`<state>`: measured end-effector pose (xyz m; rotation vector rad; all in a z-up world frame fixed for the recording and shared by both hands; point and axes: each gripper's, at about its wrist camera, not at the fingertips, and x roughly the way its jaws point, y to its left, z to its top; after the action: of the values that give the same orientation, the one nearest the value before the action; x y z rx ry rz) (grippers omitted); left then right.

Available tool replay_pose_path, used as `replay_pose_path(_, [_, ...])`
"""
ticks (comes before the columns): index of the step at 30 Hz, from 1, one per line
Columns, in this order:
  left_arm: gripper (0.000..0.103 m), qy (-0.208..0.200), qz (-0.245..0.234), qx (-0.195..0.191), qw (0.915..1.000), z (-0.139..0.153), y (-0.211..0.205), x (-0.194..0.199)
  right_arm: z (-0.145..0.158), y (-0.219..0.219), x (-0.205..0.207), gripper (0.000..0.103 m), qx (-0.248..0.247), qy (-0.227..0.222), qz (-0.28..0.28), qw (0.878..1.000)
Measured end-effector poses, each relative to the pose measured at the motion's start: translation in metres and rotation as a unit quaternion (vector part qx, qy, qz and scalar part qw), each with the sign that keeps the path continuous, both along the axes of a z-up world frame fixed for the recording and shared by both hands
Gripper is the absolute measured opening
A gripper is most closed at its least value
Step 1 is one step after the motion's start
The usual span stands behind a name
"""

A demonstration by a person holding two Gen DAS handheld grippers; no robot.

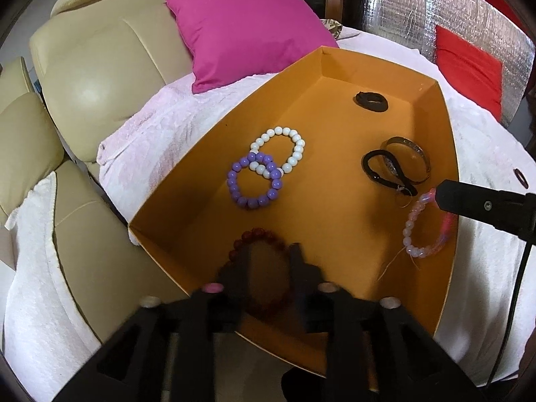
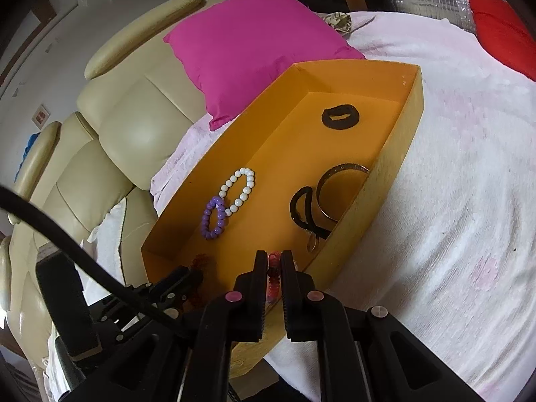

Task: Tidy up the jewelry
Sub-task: 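Lower both bracelets into the box and open both grippers, then move the open right gripper over the dark red rubber ring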

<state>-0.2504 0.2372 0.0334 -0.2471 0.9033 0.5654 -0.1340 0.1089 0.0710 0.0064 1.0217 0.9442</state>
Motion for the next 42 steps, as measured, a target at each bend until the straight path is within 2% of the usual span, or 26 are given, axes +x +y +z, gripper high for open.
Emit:
replay_pose_path(2, [0.050, 0.000, 0.002, 0.014, 0.9999, 0.001, -0.002, -0.001, 0.000, -0.001, 0.001, 0.012, 0.003, 0.006, -0.001, 1.000])
replay_pose_path(4, [0.051, 0.005, 0.003, 0.025, 0.9997, 0.003, -0.003, 0.000, 0.002, -0.003, 0.001, 0.014, 0.009, 0.013, -0.001, 1.000])
replay_pose_path(12, [0.061, -0.003, 0.009, 0.077, 0.9970, 0.024, -0.012, -0.002, 0.016, -0.032, 0.007, 0.035, 0.024, 0.009, -0.021, 0.999])
replay_pose_path(13, [0.062, -0.006, 0.007, 0.088, 0.9961, 0.029, -0.015, -0.002, 0.018, -0.041, 0.010, 0.037, 0.020, 0.005, -0.028, 0.999])
replay_pose_path(15, [0.065, -0.011, 0.003, 0.108, 0.9941, 0.039, -0.022, -0.001, 0.020, -0.055, 0.014, 0.054, 0.015, -0.001, -0.039, 0.999])
replay_pose_path(16, [0.066, -0.013, 0.001, 0.119, 0.9928, 0.044, -0.026, -0.001, 0.022, -0.068, 0.017, 0.056, 0.012, -0.009, -0.050, 0.999])
replay_pose_path(21, [0.071, -0.027, -0.010, 0.156, 0.9873, 0.069, -0.048, 0.003, 0.023, -0.124, 0.028, 0.059, -0.028, -0.047, -0.090, 0.994])
replay_pose_path(26, [0.074, -0.040, -0.029, 0.181, 0.9822, 0.095, -0.081, 0.013, 0.021, -0.184, 0.040, 0.065, -0.053, -0.060, -0.141, 0.987])
replay_pose_path(29, [0.080, -0.049, -0.047, 0.195, 0.9784, 0.110, -0.105, 0.021, 0.022, -0.226, 0.049, 0.066, -0.054, -0.059, -0.181, 0.980])
replay_pose_path(32, [0.080, -0.052, -0.069, 0.208, 0.9743, 0.123, -0.132, 0.032, 0.021, -0.270, 0.058, 0.067, -0.037, -0.050, -0.223, 0.973])
replay_pose_path(37, [0.081, -0.051, -0.111, 0.229, 0.9657, 0.140, -0.180, 0.055, 0.022, -0.337, 0.074, 0.067, 0.017, -0.015, -0.299, 0.954])
replay_pose_path(42, [0.081, -0.044, -0.164, 0.212, 0.9625, 0.147, -0.228, 0.087, 0.020, -0.393, 0.087, 0.067, 0.053, 0.012, -0.364, 0.930])
